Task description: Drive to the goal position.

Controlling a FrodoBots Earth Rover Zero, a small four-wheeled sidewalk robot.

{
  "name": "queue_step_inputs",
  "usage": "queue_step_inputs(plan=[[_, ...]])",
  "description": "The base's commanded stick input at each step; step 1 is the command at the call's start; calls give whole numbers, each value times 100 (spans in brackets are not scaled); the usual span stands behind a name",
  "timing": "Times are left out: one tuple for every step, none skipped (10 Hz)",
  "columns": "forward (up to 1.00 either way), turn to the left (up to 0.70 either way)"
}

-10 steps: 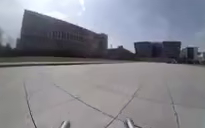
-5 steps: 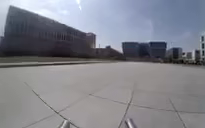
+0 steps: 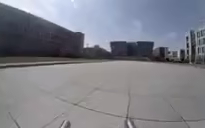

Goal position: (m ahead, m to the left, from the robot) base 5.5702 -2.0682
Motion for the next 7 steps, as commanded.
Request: queue_step_inputs(plan=[[85, -34], [85, -34], [85, -34], [85, -34], [85, -34], [85, -34], [85, -34]])
